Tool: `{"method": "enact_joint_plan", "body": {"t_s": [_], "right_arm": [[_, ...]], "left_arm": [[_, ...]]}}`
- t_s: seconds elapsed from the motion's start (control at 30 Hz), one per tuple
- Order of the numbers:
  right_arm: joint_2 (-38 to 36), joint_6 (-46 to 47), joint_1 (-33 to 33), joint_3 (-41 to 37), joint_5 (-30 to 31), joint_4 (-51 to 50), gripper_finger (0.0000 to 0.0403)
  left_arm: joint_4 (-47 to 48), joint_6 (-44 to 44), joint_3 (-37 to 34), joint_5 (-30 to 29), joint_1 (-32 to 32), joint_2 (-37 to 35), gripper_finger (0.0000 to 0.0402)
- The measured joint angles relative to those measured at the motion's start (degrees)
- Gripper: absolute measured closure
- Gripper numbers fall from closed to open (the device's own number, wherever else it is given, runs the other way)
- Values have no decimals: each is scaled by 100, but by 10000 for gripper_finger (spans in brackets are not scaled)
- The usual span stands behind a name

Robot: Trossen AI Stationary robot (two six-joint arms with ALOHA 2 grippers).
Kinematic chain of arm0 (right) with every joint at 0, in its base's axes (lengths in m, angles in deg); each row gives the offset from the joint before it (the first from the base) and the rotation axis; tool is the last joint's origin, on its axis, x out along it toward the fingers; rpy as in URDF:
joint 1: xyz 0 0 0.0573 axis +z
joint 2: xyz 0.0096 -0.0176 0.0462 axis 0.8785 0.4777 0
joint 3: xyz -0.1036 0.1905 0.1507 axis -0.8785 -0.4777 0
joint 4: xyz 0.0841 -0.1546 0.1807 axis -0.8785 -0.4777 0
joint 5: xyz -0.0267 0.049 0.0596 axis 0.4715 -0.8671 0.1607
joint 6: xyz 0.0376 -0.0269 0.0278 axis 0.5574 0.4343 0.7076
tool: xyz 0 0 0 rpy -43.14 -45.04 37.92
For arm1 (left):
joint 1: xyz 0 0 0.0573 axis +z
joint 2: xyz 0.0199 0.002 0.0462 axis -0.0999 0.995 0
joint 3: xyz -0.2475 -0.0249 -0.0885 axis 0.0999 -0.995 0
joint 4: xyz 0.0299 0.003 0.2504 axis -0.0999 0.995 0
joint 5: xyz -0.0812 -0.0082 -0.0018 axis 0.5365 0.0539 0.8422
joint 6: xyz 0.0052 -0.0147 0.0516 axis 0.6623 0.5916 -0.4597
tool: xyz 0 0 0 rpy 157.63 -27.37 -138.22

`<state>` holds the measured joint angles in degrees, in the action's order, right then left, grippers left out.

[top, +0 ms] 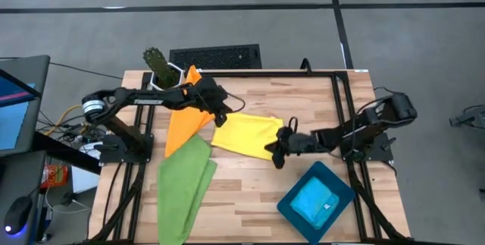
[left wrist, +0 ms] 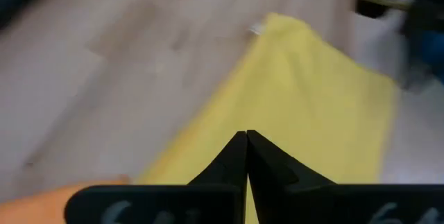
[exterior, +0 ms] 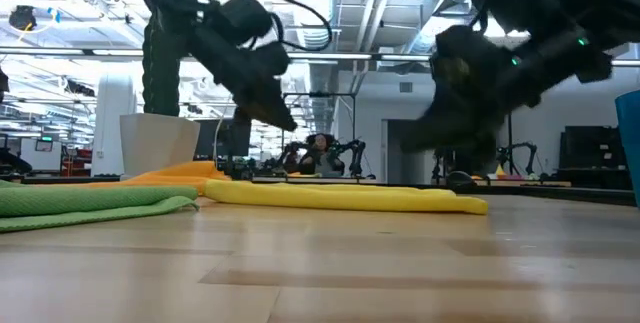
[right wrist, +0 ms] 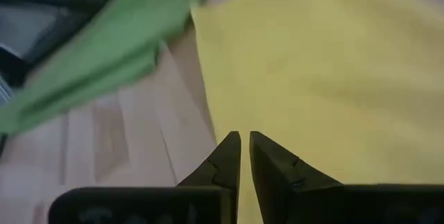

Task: Fold microfiber towels
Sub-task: Fold the yellow microfiber towel

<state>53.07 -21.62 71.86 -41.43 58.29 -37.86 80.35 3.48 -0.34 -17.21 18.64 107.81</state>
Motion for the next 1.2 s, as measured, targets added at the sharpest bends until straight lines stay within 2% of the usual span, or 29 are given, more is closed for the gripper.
{"method": "enact_joint_plan", "body": {"t_s": [0.17,0.4,0.47,0.73,0.9,1.03,1.2], "right_arm": [[715,494,326,-2,0,-11,345],[1048,776,349,17,-7,130,345],[1041,747,336,17,-8,133,345],[827,471,336,-16,-123,226,345],[563,-125,360,373,101,431,345],[881,-526,331,702,255,342,345],[1493,-149,280,791,67,-90,345]], "left_arm": [[-38,-171,-460,699,-610,-52,401],[-601,-164,-1098,206,-1511,393,401],[-539,-89,-1195,-118,-1670,473,401],[-688,102,-1470,-484,-1925,461,402],[-810,289,-1481,-557,-1941,466,401],[-989,329,-1492,-698,-1980,483,401],[-1007,353,-1492,-788,-2059,483,401]]}}
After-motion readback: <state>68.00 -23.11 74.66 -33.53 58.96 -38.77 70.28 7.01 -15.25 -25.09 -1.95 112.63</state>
